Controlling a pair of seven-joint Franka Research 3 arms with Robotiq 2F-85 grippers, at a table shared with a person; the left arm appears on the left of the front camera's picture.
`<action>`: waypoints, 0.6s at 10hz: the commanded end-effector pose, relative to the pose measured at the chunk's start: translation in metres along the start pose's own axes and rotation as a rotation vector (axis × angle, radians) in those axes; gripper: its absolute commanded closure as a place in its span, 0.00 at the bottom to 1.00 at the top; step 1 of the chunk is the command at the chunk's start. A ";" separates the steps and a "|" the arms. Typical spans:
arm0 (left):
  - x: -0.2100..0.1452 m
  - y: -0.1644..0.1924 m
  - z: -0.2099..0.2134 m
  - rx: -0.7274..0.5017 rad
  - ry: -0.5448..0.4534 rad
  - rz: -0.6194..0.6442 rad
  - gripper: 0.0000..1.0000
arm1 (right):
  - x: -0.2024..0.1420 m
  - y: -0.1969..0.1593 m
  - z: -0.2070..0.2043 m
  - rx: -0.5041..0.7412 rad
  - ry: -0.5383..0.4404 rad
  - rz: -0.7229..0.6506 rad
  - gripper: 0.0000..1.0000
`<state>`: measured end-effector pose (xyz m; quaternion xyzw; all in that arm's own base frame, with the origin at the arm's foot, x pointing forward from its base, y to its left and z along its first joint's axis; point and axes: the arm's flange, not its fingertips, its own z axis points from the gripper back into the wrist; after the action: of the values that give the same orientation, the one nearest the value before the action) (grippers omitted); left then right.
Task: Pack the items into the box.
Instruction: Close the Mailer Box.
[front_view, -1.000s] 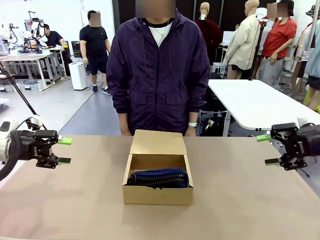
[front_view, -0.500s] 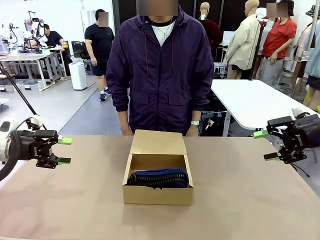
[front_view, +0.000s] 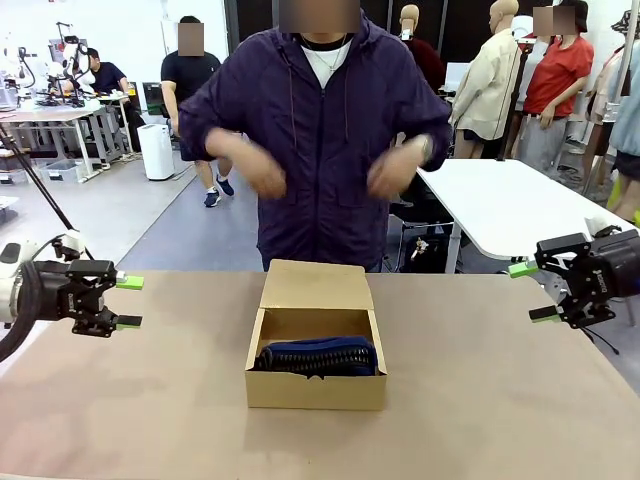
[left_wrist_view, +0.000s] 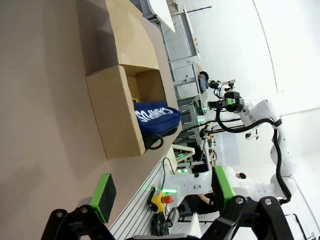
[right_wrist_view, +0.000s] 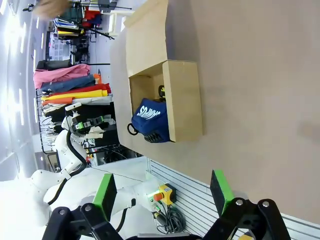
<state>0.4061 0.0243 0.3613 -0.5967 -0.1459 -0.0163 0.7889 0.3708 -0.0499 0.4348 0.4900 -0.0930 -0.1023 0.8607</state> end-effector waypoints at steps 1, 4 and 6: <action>-0.001 -0.003 0.003 -0.006 0.009 0.004 0.00 | 0.000 0.001 0.004 -0.003 0.013 -0.008 0.00; -0.001 -0.003 0.003 -0.006 0.009 0.004 0.00 | 0.000 0.001 0.004 -0.003 0.013 -0.008 0.00; -0.001 -0.003 0.003 -0.006 0.009 0.004 0.00 | 0.000 0.001 0.004 -0.003 0.013 -0.008 0.00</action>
<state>0.4061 0.0243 0.3613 -0.5967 -0.1459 -0.0163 0.7889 0.3708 -0.0499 0.4348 0.4901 -0.0929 -0.1022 0.8607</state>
